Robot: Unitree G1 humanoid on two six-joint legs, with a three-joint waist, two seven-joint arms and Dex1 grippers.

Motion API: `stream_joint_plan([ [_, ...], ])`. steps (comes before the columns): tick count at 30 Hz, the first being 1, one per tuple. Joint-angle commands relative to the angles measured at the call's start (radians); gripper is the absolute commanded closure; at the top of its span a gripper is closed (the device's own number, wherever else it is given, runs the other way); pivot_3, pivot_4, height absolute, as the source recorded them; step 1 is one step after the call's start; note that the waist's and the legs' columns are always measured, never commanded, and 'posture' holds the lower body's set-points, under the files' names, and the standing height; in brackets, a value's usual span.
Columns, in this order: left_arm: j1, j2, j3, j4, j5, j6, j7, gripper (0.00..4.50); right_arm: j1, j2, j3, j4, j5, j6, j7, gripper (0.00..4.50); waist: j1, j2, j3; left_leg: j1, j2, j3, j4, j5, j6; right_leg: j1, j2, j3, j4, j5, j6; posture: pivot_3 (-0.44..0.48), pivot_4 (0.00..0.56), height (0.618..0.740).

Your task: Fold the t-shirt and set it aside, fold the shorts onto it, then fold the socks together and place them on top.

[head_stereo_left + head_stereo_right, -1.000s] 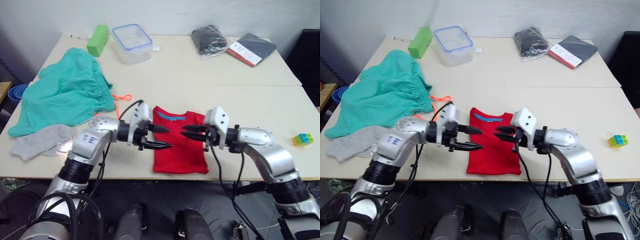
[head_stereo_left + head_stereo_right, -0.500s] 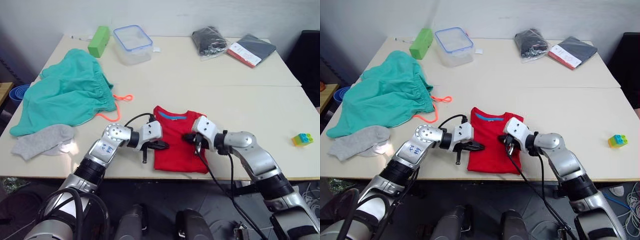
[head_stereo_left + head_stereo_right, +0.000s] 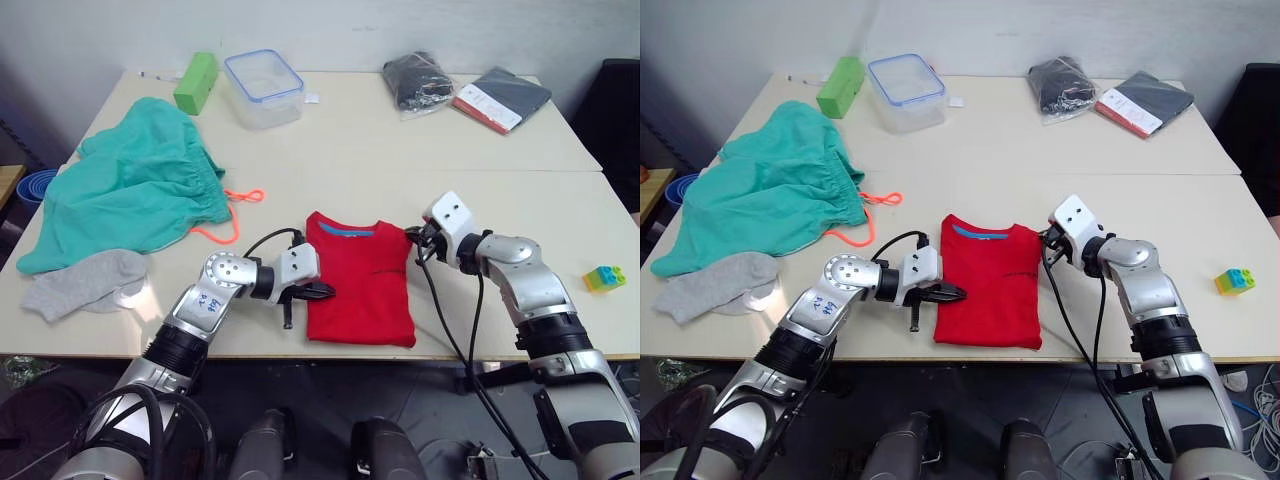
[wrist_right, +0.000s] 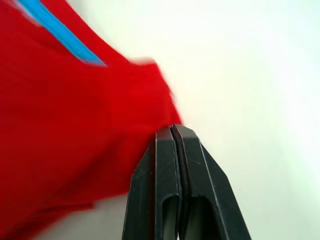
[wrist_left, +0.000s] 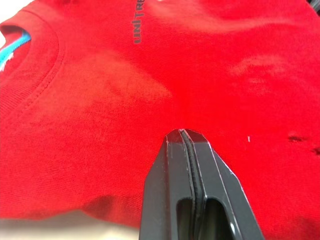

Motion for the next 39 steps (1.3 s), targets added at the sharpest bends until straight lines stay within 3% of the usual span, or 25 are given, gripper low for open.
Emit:
stream_joint_plan([
  [1,-0.008,0.000,0.059,-0.077,-0.076,0.098,-0.013,4.49,0.082,-0.029,-0.031,-0.257,0.100,0.068,0.075,4.50,0.001,0.000,0.000,-0.001,0.000,0.000,0.000,0.000,0.000,0.000,0.000,0.000,0.000,0.000,0.000,0.000,0.150,0.740],
  [5,-0.055,-0.001,0.086,-0.084,-0.115,0.174,-0.026,4.49,0.197,-0.046,0.001,-0.472,0.143,0.154,0.096,4.50,0.004,0.000,0.000,-0.001,0.000,0.000,0.000,0.000,0.000,0.000,0.000,0.000,-0.002,0.000,0.000,0.000,0.150,0.740],
  [8,-0.102,-0.009,0.068,-0.006,-0.091,0.149,-0.035,4.49,0.277,-0.087,0.086,-0.534,0.050,0.136,0.089,4.50,0.008,0.000,0.000,-0.001,-0.001,-0.002,0.000,-0.001,0.001,0.001,0.000,0.000,-0.003,0.000,0.000,0.000,0.150,0.740],
  [16,-0.332,-0.093,0.081,0.554,0.030,-0.036,0.073,4.49,0.417,-0.195,0.122,-0.577,-0.036,0.103,0.106,4.50,0.008,-0.001,0.000,-0.001,-0.001,-0.001,0.000,-0.001,0.002,0.000,0.002,-0.002,-0.004,0.000,0.001,0.000,0.150,0.740],
  [22,-0.414,-0.086,0.122,0.784,0.057,-0.182,0.085,4.49,0.546,-0.249,0.018,-0.711,0.072,0.126,0.149,4.50,0.009,-0.001,0.000,-0.001,-0.001,-0.001,0.000,-0.002,0.002,0.001,0.002,-0.003,-0.005,0.000,0.001,0.000,0.150,0.740],
  [24,-0.414,-0.075,0.148,0.757,0.032,-0.188,0.041,4.49,0.577,-0.239,-0.057,-0.751,0.152,0.187,0.140,4.50,0.007,-0.002,0.001,-0.001,0.000,-0.001,0.000,-0.002,0.002,0.001,0.001,-0.003,-0.005,0.000,0.001,0.000,0.150,0.740],
  [27,-0.369,-0.038,0.181,0.583,-0.041,-0.145,-0.084,4.49,0.585,-0.229,-0.217,-0.767,0.299,0.354,0.101,4.50,0.004,-0.003,0.001,-0.002,0.000,-0.001,0.000,-0.002,0.002,0.000,0.000,-0.003,-0.005,0.000,0.001,0.000,0.150,0.740],
  [32,-0.257,-0.021,0.205,0.245,-0.148,0.004,-0.150,4.49,0.524,-0.269,-0.353,-0.619,0.431,0.662,0.053,4.50,0.008,-0.003,0.001,-0.002,0.000,-0.002,0.000,-0.002,0.001,0.001,-0.003,-0.001,-0.005,0.000,0.001,0.000,0.150,0.740],
  [35,-0.202,-0.034,0.185,0.131,-0.159,0.026,-0.141,4.50,0.435,-0.246,-0.392,-0.509,0.538,0.839,0.044,3.93,0.007,-0.003,0.001,-0.002,-0.002,-0.004,0.000,-0.002,0.002,0.003,-0.004,0.000,-0.006,0.000,0.001,0.000,0.150,0.740],
  [39,-0.161,-0.042,0.174,0.062,-0.157,0.025,-0.132,4.50,0.286,-0.165,-0.407,-0.380,0.626,1.017,-0.008,2.60,0.003,-0.002,0.001,-0.002,-0.001,-0.003,0.000,-0.002,0.002,0.002,-0.004,0.000,-0.005,0.000,0.001,0.000,0.150,0.740],
])
